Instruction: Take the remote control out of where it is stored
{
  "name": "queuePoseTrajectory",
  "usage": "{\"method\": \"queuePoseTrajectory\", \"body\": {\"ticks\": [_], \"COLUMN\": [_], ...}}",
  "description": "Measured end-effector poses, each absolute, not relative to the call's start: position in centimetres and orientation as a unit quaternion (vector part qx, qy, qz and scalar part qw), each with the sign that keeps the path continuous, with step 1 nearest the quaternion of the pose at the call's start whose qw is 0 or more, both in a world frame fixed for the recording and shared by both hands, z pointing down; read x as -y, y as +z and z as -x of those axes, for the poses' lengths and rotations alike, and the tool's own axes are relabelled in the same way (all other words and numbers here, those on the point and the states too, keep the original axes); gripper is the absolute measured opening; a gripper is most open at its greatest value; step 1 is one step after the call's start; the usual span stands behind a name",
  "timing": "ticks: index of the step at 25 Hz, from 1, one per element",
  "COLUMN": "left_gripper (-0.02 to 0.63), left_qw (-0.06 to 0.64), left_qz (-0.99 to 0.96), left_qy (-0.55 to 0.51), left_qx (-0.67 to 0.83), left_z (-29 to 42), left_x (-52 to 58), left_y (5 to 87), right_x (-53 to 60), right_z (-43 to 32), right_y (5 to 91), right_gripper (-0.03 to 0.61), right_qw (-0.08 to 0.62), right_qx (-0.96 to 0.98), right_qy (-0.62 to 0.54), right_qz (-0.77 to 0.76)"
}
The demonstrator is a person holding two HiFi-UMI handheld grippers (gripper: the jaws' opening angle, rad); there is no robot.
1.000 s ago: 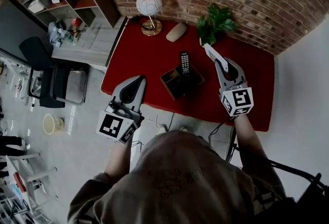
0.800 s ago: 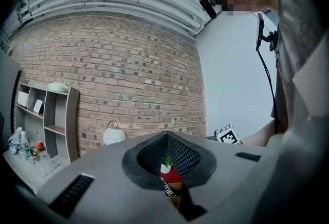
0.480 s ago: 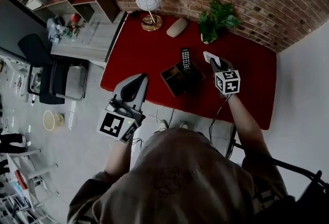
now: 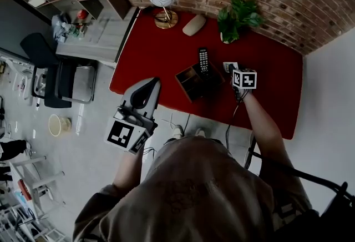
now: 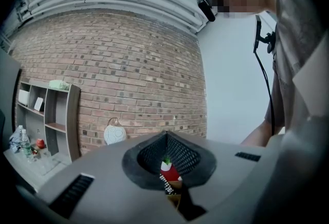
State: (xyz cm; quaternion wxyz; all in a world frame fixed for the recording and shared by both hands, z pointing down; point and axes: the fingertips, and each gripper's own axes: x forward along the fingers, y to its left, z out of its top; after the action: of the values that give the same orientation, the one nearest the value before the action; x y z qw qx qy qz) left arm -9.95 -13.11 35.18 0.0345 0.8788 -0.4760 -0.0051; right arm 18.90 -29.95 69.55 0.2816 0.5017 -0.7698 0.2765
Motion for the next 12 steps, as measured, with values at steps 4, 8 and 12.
{"method": "queuePoseTrajectory", "body": {"ticks": [4,8,12], "left_gripper": [0.011,0.011,0.011], "left_qw": [0.04,0.04,0.042], "left_qz": [-0.876,-0.875,-0.875], "left_qy": [-0.005,-0.001,0.0], "left_qx": [0.481,0.483,0.483], "left_z": [10.2,10.3,10.2], "left_x": [13.2,13.3,13.6], "left_y": [35.4,35.5,35.8], "right_x": [29.7,29.9,30.5], "right_z": [-19.3,-19.4,-19.4], "right_y": [71.5,72.3,72.2], "right_gripper": [0.083,0.083,0.084], "right_qw": [0.31,0.305,0.313], "right_qx": [0.753,0.748,0.748], "right_qy": [0.297,0.307,0.303], "right_qz": [-0.499,-0.503,-0.501]}}
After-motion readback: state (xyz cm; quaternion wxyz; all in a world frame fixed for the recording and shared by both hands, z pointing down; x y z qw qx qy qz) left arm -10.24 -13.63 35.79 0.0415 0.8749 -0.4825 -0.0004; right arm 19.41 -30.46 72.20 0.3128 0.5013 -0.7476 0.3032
